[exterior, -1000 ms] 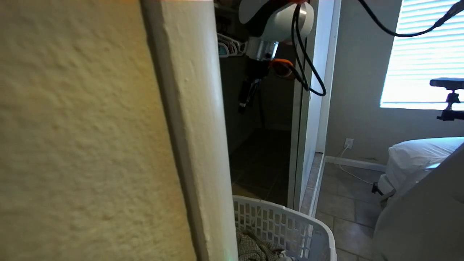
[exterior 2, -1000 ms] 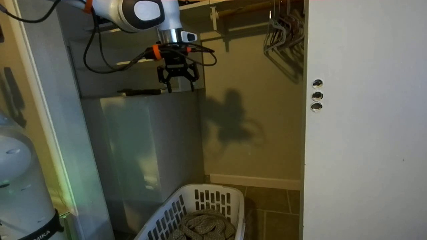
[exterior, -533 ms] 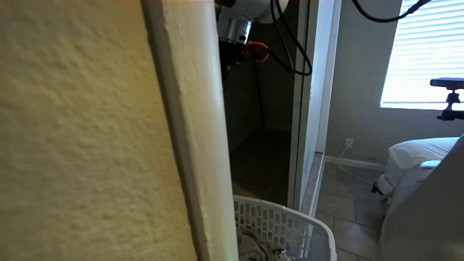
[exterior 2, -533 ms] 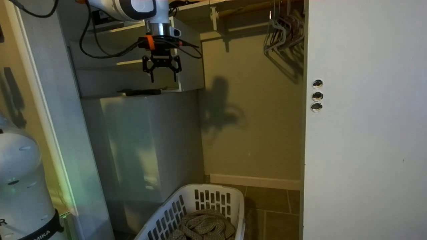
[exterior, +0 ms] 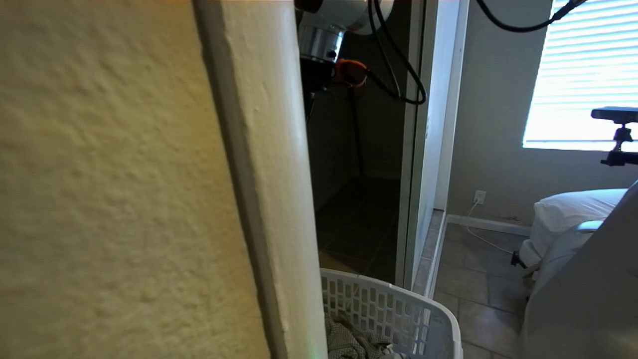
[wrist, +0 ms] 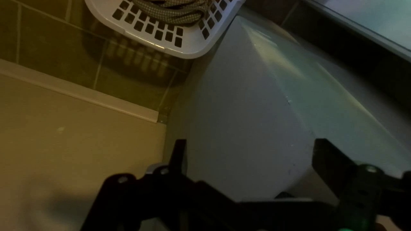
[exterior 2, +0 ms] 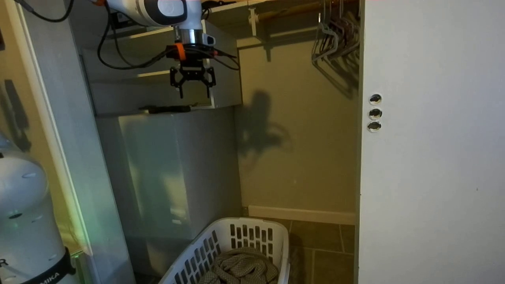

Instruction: Put the black object on the top shelf.

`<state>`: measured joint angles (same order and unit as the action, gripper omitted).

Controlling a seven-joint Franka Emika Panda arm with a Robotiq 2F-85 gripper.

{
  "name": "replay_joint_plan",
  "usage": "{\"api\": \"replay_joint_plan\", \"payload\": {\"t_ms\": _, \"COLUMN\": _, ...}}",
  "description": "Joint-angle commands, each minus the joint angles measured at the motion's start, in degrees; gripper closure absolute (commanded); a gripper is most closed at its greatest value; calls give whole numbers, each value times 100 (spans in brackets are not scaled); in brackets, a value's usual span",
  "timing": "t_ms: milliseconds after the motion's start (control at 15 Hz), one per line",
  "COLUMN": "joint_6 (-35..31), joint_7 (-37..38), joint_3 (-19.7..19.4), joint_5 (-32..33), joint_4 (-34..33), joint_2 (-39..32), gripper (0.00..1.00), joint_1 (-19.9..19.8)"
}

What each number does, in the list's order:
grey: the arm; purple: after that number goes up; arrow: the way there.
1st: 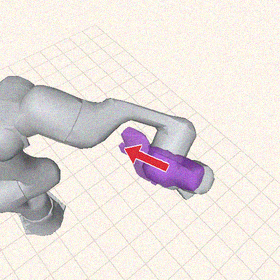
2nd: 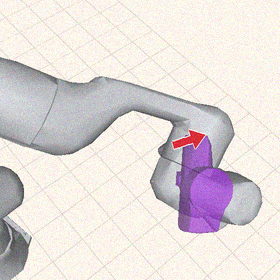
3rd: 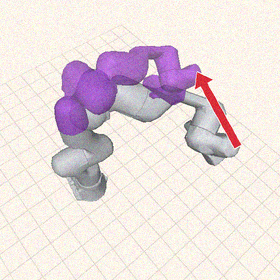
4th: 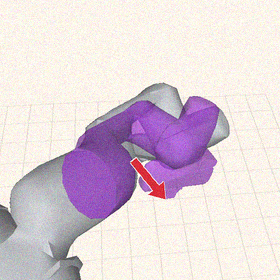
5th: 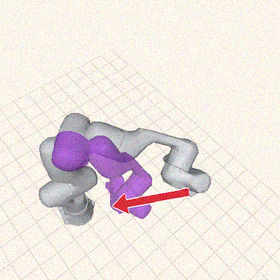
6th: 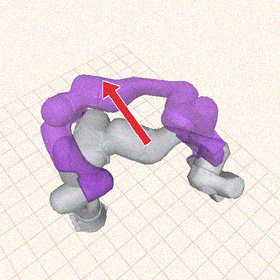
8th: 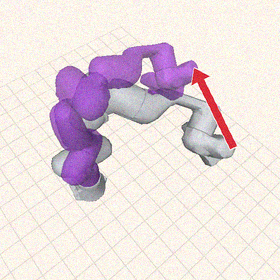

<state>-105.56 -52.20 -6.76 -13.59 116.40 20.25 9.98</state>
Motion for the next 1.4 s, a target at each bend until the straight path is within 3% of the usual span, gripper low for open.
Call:
{"api": "replay_joint_plan", "payload": {"t_ms": 0, "joint_6": -429, "joint_7": -501, "joint_3": 78, "joint_5": -698, "joint_4": -45, "joint_2": -17, "gripper": 0, "joint_1": 92}}
{"api": "replay_joint_plan", "payload": {"t_ms": 267, "joint_6": -848, "joint_7": -1186, "joint_3": 210, "joint_5": -1729, "joint_4": -151, "joint_2": -104, "gripper": 0, "joint_1": 386}}
{"api": "replay_joint_plan", "payload": {"t_ms": 667, "joint_6": -799, "joint_7": -1965, "joint_3": 574, "joint_5": -2862, "joint_4": -154, "joint_2": -376, "gripper": 0, "joint_1": 655}}
{"api": "replay_joint_plan", "payload": {"t_ms": 800, "joint_6": -739, "joint_7": -1782, "joint_3": 727, "joint_5": -2637, "joint_4": -65, "joint_2": -230, "gripper": 0, "joint_1": 464}}
{"api": "replay_joint_plan", "payload": {"t_ms": 1333, "joint_6": -743, "joint_7": -1948, "joint_3": 828, "joint_5": -2688, "joint_4": -78, "joint_2": -435, "gripper": 0, "joint_1": 461}}
